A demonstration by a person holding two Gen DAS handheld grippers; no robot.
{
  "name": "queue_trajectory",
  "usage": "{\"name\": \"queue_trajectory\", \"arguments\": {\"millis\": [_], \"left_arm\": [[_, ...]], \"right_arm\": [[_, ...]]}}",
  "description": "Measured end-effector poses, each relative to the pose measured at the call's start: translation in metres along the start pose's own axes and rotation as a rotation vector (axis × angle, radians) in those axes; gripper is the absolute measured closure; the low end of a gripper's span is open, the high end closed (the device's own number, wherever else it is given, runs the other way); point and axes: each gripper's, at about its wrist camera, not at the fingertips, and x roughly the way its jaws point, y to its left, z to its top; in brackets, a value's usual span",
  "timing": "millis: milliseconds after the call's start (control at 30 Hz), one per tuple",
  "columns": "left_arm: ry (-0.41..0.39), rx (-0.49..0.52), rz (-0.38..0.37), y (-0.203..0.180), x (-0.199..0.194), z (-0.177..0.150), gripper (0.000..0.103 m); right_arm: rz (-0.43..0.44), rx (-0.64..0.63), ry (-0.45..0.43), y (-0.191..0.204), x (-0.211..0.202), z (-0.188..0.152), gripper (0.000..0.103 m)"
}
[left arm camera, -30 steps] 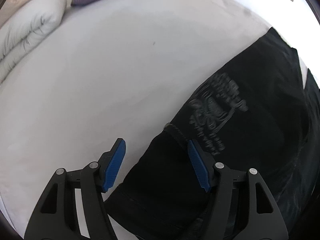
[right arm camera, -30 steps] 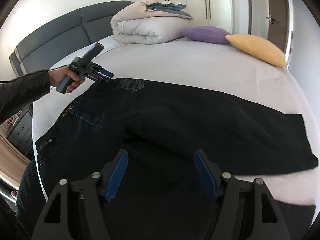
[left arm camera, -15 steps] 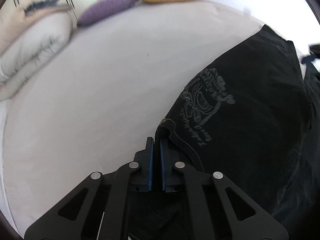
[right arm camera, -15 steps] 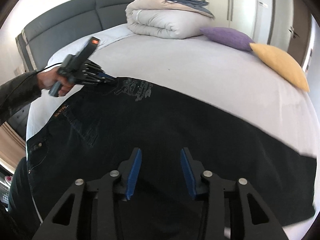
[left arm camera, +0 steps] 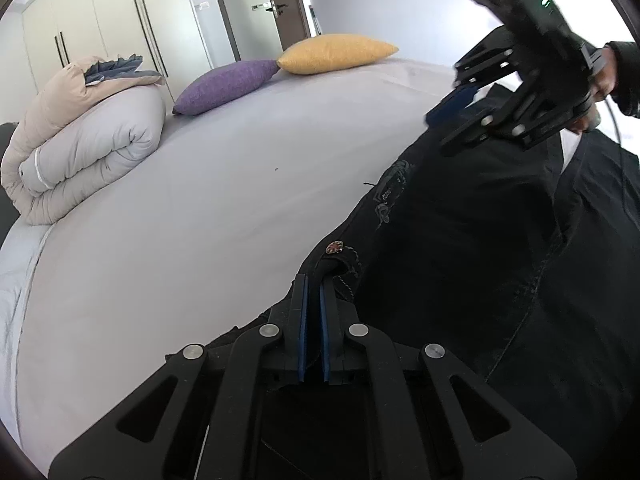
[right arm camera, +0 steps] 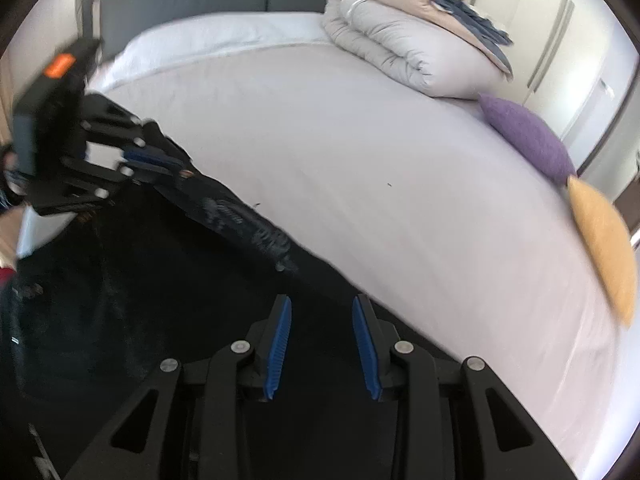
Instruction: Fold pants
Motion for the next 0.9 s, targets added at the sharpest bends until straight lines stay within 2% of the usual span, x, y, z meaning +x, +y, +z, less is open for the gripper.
{"name": "queue_trajectory", "arguments": {"millis": [267, 333, 533, 700, 800, 900], "left_arm": [[-0.007, -0.008, 0.003, 0.006, 0.012, 0.001, 0.099], [-0.01, -0.011, 0.004, 0.004, 0.011, 0.003, 0.099], [-0.025, -0.038, 0.009, -0.011, -0.005, -0.001, 0.099], [-0.034, -0.058, 0.009, -0.015, -0.016, -0.005, 0.099], [-0.038, -0.074, -0.003, -0.017, -0.028, -0.009, 0.099], [-0.044, -0.078, -0.017, -0.024, -0.041, -0.018, 0.099]], "right_arm": [[0.009, -0.063, 0.082, 0.003, 0.03, 0.014, 0.07], [0.032, -0.039, 0.096, 0.0, 0.035, 0.02, 0.093], [0.07, 0.101, 0.057, -0.003, 0.024, 0.017, 0.097], [0.17, 0.286, 0.004, 0.004, 0.02, 0.017, 0.097], [0.251, 0.3, -0.012, 0.026, 0.015, 0.015, 0.098], [0.268, 0.256, 0.009, 0.053, 0.012, 0.01, 0.098]]}}
